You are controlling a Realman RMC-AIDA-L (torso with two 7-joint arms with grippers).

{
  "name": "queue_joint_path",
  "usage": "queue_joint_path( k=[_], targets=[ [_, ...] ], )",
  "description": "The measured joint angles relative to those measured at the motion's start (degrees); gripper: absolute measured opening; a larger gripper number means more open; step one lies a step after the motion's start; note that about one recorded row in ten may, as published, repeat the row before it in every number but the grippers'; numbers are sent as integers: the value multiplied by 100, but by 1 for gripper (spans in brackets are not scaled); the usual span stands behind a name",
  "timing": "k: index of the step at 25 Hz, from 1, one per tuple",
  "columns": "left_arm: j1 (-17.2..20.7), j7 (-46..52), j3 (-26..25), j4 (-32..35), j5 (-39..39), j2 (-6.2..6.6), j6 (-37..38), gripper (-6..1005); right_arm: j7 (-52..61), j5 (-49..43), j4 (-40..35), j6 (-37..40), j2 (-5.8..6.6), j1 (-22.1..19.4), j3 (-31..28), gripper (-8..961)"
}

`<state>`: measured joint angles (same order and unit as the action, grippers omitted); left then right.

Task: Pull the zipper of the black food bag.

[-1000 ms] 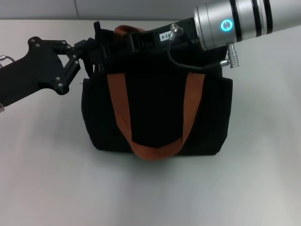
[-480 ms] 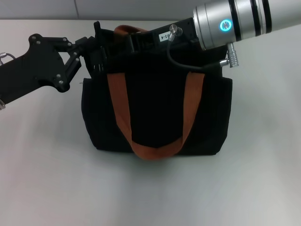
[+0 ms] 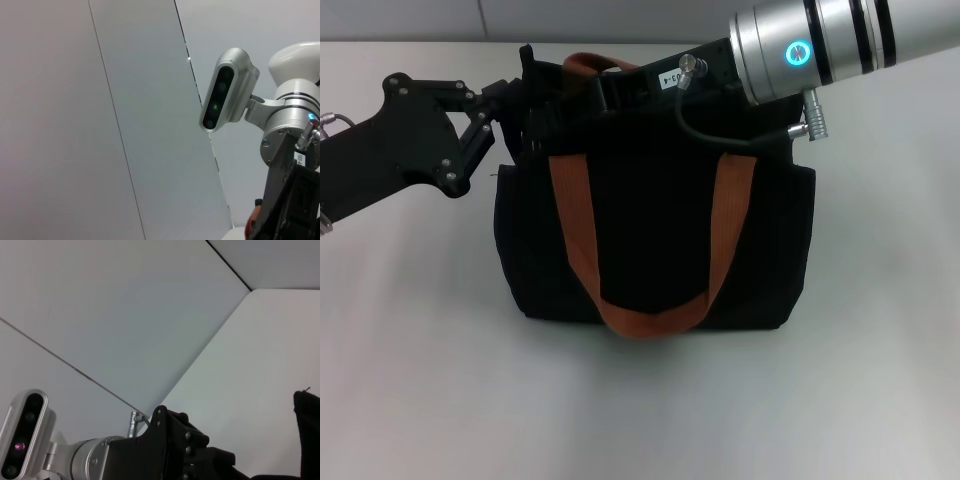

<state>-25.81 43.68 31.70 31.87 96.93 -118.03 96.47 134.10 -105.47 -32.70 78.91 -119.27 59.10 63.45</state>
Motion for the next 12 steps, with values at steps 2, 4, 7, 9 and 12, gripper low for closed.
queue_joint_path(
  k=[2, 4, 7, 9, 12],
  targets=[
    [-5, 12, 2, 1, 0, -4, 13, 36, 0, 0, 0, 0, 1, 0, 0, 235],
    [-11, 45, 3, 4, 0, -5, 18, 37, 0, 0, 0, 0, 1, 0, 0, 224],
    [-32, 119, 3, 10, 0, 4, 21, 37, 1, 0, 0, 1, 1, -2, 0, 214],
    [-32, 119, 3, 10, 0, 4, 21, 37, -14, 0, 0, 2, 1, -3, 0, 216],
    [-101, 164, 33, 12, 0, -1, 60, 38, -21, 4, 0, 2, 0, -3, 0, 220]
  ],
)
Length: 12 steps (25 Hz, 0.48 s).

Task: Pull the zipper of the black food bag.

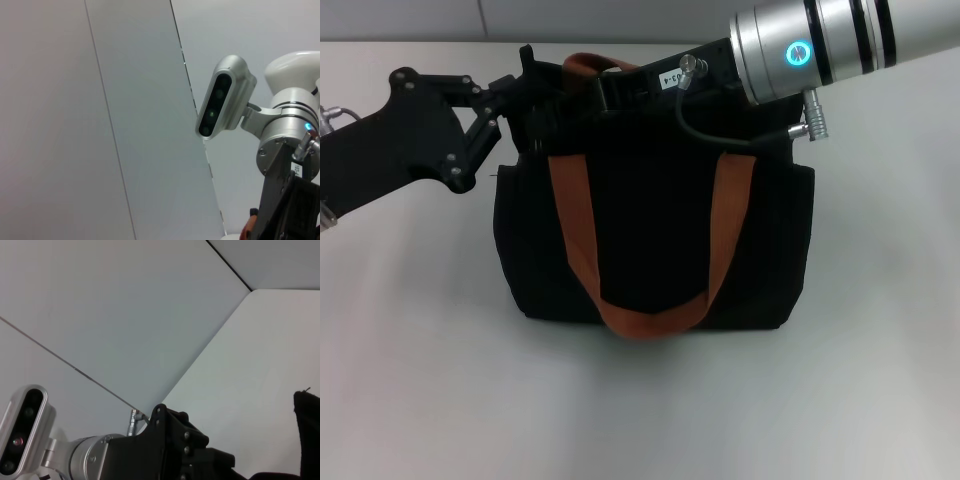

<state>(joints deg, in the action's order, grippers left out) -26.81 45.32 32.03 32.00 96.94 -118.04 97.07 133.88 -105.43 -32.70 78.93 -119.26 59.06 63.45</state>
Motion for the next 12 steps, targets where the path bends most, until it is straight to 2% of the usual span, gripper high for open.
queue_joint_path(
  k=[6, 12],
  targets=[
    [-83, 64, 18, -27, 32, -7, 6, 39, -4, 5, 0, 0, -8, 27, 0, 220],
    [34, 68, -35, -12, 9, 6, 30, 40, -8, 3, 0, -1, -9, 21, 0, 217]
  ],
)
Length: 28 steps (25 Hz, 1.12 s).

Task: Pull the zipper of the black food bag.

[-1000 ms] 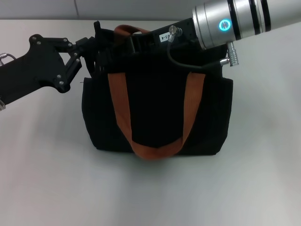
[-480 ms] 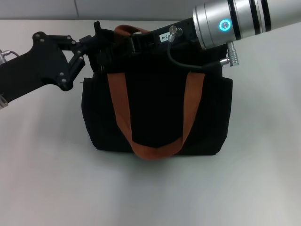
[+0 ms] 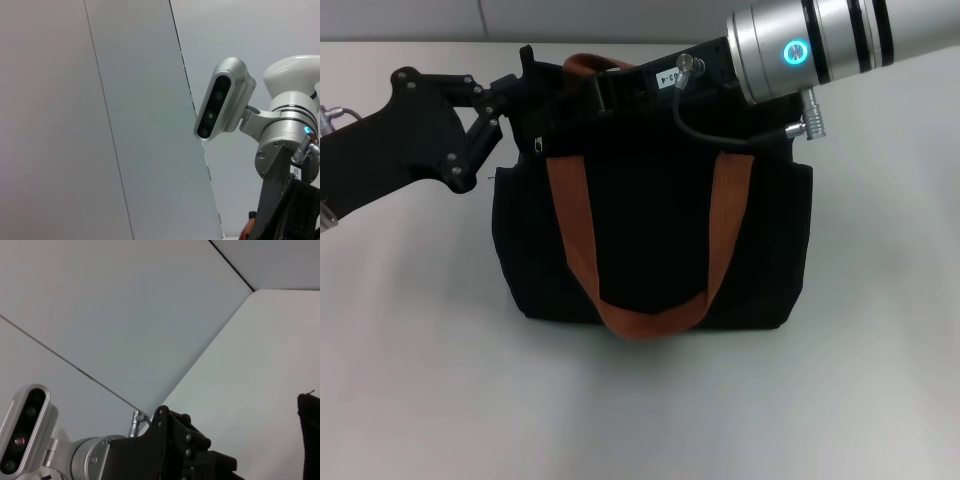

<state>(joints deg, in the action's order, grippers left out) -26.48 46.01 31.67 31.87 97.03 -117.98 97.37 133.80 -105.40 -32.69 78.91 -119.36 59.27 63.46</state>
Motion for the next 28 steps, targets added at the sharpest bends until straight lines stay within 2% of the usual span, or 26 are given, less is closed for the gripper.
queue_joint_path(
  k=[5, 17, 28],
  targets=[
    [48, 2, -10, 3, -9, 16, 3, 41, -24, -1, -6, 0, 0, -25, 0, 215],
    [69, 5, -21, 4, -133, 35, 9, 43, -159, -6, -74, -8, 0, -41, 0, -2],
    [73, 41, -21, 3, -151, 39, 41, 45, -160, 31, -88, -47, 9, -55, -44, 18]
  ],
)
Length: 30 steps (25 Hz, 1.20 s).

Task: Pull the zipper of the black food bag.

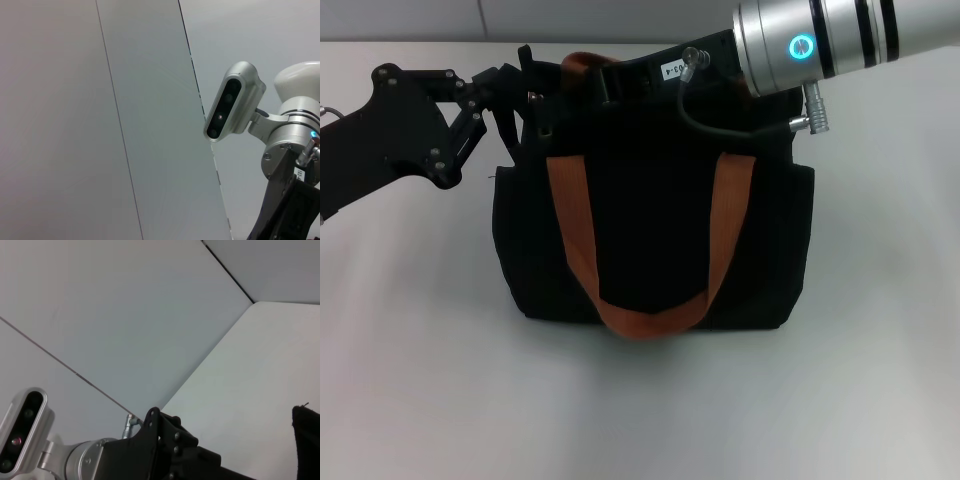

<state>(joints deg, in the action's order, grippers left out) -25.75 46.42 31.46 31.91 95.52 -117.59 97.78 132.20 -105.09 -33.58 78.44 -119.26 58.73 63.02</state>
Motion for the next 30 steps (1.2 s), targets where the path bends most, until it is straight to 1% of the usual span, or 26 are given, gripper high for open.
queue_joint_path(
  k=[7, 14, 19, 30],
  targets=[
    [-7, 24, 0, 0, 0, 0, 19, 46, 2, 12, 0, -23, -12, 27, 22, 30],
    [-28, 32, 0, 0, 0, -12, 18, 47, 3, 16, 24, -95, -15, 51, 32, 138],
    [-39, 38, 0, 0, 0, -22, 2, 48, 4, 16, 32, -138, -23, 77, 37, 150],
    [-45, 112, 1, 7, 1, -20, -20, 50, 4, 16, 44, -287, -36, 128, 187, 59]
  ],
)
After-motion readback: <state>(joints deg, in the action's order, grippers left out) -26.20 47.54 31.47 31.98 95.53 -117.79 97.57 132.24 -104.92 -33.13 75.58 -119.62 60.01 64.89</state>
